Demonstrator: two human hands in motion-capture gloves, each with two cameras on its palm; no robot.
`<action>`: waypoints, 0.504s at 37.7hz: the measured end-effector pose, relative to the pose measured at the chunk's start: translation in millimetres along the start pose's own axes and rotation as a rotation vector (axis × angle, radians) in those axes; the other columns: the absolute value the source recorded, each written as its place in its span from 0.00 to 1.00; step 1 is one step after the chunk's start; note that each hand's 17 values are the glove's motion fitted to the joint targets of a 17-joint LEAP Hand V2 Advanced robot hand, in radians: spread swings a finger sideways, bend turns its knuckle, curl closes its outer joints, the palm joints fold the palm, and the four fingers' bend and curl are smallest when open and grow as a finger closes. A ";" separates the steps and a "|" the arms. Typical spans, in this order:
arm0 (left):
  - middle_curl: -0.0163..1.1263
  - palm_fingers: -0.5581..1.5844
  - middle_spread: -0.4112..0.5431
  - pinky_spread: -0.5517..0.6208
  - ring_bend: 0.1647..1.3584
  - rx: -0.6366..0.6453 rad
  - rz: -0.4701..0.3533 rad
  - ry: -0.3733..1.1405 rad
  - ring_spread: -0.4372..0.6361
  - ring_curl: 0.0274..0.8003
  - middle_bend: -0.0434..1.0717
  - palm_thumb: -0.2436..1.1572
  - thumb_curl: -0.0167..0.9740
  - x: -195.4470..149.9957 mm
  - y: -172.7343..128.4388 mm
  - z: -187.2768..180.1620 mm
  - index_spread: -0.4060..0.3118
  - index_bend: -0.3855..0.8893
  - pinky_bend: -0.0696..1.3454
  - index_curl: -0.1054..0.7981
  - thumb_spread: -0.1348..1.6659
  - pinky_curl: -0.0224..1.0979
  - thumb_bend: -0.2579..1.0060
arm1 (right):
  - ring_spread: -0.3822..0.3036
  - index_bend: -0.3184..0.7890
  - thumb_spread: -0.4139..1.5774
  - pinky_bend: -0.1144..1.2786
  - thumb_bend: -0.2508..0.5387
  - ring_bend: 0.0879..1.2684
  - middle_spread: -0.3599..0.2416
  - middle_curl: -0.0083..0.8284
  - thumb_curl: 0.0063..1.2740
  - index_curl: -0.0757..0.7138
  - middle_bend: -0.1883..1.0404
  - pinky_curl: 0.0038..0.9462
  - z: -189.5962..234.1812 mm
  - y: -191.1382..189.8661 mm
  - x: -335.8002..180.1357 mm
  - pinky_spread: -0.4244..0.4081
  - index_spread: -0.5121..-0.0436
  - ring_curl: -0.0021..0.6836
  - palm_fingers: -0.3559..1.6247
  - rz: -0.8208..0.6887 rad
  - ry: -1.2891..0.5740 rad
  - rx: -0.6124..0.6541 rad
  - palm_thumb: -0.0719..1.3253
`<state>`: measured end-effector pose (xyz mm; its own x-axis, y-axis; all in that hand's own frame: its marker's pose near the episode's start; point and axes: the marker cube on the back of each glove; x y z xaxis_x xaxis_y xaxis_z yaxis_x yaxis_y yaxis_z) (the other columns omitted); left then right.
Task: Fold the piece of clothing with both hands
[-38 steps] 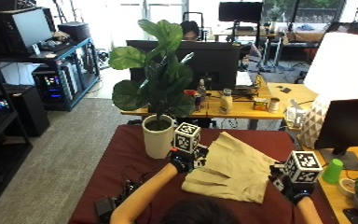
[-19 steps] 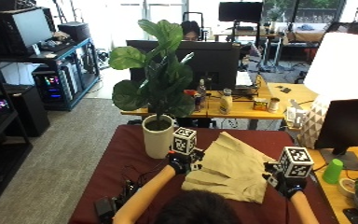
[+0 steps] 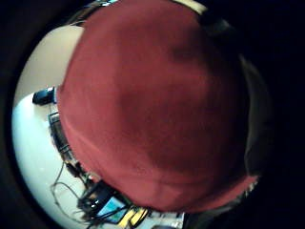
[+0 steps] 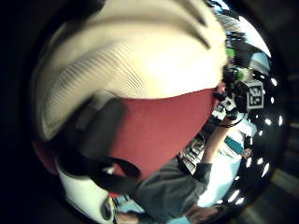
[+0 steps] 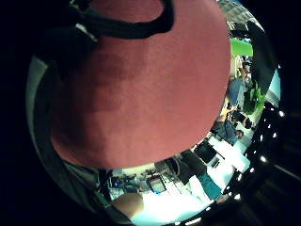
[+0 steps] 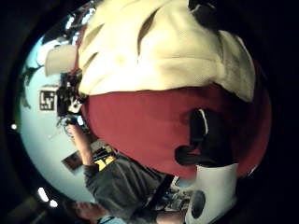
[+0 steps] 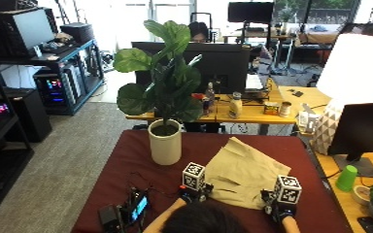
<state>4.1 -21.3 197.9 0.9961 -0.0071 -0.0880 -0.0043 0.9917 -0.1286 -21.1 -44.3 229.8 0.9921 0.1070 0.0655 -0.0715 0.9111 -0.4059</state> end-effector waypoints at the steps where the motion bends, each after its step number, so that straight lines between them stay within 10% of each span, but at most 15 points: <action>1: 0.21 0.35 0.52 0.71 0.32 0.050 0.000 -0.025 0.59 0.32 0.22 0.31 0.21 0.0 -1.0 -0.2 0.42 0.49 0.36 0.42 0.68 0.30 0.20 | 0.57 0.40 0.78 0.49 0.64 0.29 0.48 0.36 0.20 0.36 0.28 0.36 1.8 -3.7 0.3 0.75 0.29 0.44 0.40 0.003 -0.002 0.028 0.56; 3: 0.22 0.50 0.42 0.60 0.30 0.139 0.014 -0.084 0.49 0.28 0.23 0.36 0.22 2.1 -2.4 -0.9 0.37 0.58 0.35 0.46 0.72 0.28 0.23 | 0.54 0.42 0.78 0.48 0.66 0.31 0.45 0.37 0.22 0.37 0.31 0.36 -0.7 -2.1 -3.5 0.70 0.30 0.44 0.47 -0.006 0.018 0.087 0.60; 5: 0.22 0.42 0.43 0.63 0.28 0.207 0.054 -0.142 0.51 0.27 0.20 0.35 0.22 7.9 -1.7 -2.2 0.38 0.53 0.32 0.45 0.71 0.26 0.21 | 0.54 0.41 0.77 0.48 0.64 0.30 0.45 0.36 0.22 0.37 0.29 0.35 -3.3 0.1 -6.6 0.71 0.29 0.43 0.44 -0.024 0.064 0.150 0.61; 7: 0.25 0.67 0.32 0.43 0.30 0.222 0.102 -0.193 0.34 0.30 0.28 0.42 0.23 12.7 -1.2 -0.9 0.31 0.58 0.37 0.49 0.76 0.29 0.26 | 0.47 0.41 0.77 0.50 0.65 0.34 0.40 0.38 0.24 0.38 0.32 0.35 -5.5 3.9 -8.7 0.55 0.31 0.44 0.57 -0.048 0.117 0.196 0.64; 12: 0.30 0.74 0.23 0.31 0.28 0.117 0.137 -0.287 0.22 0.34 0.30 0.46 0.23 -4.6 -23.3 19.8 0.24 0.57 0.34 0.52 0.81 0.31 0.28 | 0.35 0.38 0.75 0.52 0.65 0.39 0.35 0.43 0.26 0.38 0.36 0.37 -16.1 32.8 -18.3 0.33 0.38 0.50 0.73 -0.129 0.143 0.147 0.69; 19: 0.36 0.78 0.16 0.25 0.26 -0.038 0.273 -0.068 0.14 0.40 0.35 0.48 0.22 -4.5 29.6 -38.1 0.19 0.52 0.26 0.55 0.87 0.33 0.30 | 0.27 0.37 0.77 0.51 0.65 0.43 0.31 0.49 0.28 0.41 0.40 0.42 -65.6 98.9 -34.6 0.22 0.44 0.59 0.76 -0.231 0.121 0.016 0.73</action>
<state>-3.8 3.2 156.8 0.9612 0.2698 -0.0583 -0.2755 0.9501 -0.1463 -55.7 15.9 127.7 0.9873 -0.1524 0.0446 0.1579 0.9119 -0.3788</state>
